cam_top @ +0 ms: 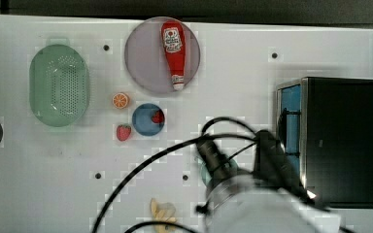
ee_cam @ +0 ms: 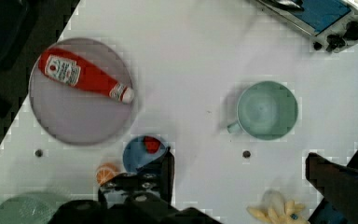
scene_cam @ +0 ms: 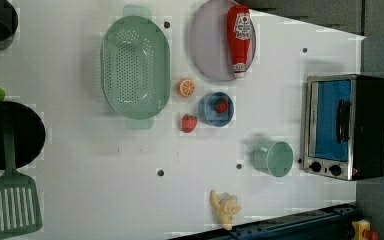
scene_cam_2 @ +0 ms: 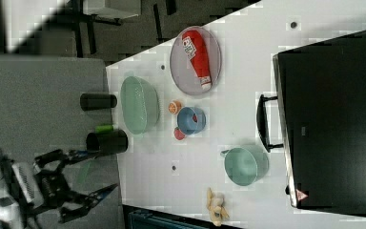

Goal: Drag mug forwards.

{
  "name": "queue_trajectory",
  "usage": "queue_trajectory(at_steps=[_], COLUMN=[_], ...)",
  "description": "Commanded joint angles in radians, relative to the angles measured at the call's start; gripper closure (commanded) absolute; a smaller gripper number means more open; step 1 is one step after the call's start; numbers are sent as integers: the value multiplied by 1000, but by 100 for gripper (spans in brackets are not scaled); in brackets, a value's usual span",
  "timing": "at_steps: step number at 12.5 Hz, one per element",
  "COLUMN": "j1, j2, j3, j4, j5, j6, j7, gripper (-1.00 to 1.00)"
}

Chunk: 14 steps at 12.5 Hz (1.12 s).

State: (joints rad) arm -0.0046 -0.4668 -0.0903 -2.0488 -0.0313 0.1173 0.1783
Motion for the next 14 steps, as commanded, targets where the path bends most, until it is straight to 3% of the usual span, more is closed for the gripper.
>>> queue_trajectory(at_steps=[1, 6, 10, 14], j1=[-35, -54, -60, -54], j2=[198, 404, 574, 702], j3=[-36, -94, -102, -90], j4=[-122, -215, -259, -270], j5=[1, 1, 1, 1], j6=[41, 330, 510, 615], j7=[50, 99, 371, 521], gripper=[-100, -100, -100, -100])
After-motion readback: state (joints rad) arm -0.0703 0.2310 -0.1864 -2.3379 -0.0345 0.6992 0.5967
